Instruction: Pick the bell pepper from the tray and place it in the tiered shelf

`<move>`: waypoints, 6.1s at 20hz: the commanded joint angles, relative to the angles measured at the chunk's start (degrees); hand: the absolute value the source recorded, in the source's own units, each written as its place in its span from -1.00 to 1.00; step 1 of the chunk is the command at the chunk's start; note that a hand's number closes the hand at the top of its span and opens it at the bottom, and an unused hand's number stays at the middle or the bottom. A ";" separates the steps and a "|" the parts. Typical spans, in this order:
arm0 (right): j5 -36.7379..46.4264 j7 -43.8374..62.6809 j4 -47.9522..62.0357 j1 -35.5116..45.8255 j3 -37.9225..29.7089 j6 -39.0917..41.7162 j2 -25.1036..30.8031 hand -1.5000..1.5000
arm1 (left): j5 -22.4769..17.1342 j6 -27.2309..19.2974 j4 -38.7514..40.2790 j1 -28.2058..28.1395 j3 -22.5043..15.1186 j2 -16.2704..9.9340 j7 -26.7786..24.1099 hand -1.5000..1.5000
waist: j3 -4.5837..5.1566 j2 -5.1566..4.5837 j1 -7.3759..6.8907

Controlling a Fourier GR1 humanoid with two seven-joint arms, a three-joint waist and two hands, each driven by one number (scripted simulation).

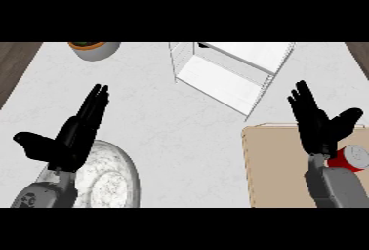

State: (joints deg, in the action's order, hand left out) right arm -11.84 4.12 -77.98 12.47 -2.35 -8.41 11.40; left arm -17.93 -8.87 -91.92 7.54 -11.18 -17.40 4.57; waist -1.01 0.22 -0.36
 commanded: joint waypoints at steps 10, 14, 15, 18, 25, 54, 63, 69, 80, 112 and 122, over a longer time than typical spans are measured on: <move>23.96 -4.74 -3.21 -12.21 -14.40 -37.51 5.68 1.00 | 3.01 -1.79 6.10 -10.38 8.35 -9.20 1.23 0.00 | 1.55 -0.09 3.36; 33.16 -1.12 -13.98 -16.05 -1.96 -45.74 -8.02 -1.00 | 2.03 1.74 10.75 -9.95 9.24 -9.30 -0.96 0.00 | 1.29 -0.11 1.27; 36.06 1.93 -15.03 -16.55 0.44 -45.74 -8.72 -1.00 | 0.94 3.37 9.49 -10.37 10.15 -10.84 -0.05 0.00 | 1.25 -0.07 0.68; 47.62 9.33 -16.00 -21.16 2.71 -49.27 -10.89 -1.00 | 2.06 2.31 8.08 -9.90 8.79 -9.54 0.25 0.00 | 1.38 -0.08 0.89; 65.79 27.41 -18.10 -30.20 -2.05 -36.89 -10.28 -1.00 | 2.46 2.11 8.95 -11.14 9.51 -9.38 -1.40 0.00 | 1.70 -0.65 0.78; 76.26 60.43 -36.46 -24.62 0.57 28.04 -6.02 -1.00 | 5.26 5.06 12.91 -8.62 11.52 -6.44 -2.02 0.00 | 1.02 -0.18 0.56; 78.48 51.94 -24.55 -21.33 -3.51 19.52 -6.55 -1.00 | 7.76 7.80 13.12 -10.31 14.34 -4.75 -3.35 0.00 | 1.01 -0.22 0.29; 76.11 50.41 -20.48 -17.92 -7.21 20.36 -5.44 -1.00 | 8.00 9.56 8.06 -9.56 16.98 -4.28 2.32 0.00 | 1.00 -0.20 0.29; 76.74 44.15 -14.11 -19.49 -6.68 15.85 -4.73 1.00 | 10.64 11.34 11.53 -9.40 18.11 -2.12 -1.04 0.00 | 1.00 -0.23 0.28; 66.44 78.31 -16.77 36.91 32.37 7.63 -11.37 1.00 | 13.17 11.75 13.22 -4.78 17.32 -0.93 1.36 0.00 | 1.10 0.11 -2.74; 68.96 81.08 -15.17 51.73 26.38 9.51 -11.36 1.00 | 11.86 13.07 11.76 -5.92 19.04 -2.39 1.79 0.00 | 1.15 0.44 -1.57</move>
State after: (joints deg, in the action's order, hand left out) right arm 56.77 71.01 -94.84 57.66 25.84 1.94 0.78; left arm -5.32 3.11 -78.93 1.81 7.09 -18.51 5.65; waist 0.14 0.64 -1.90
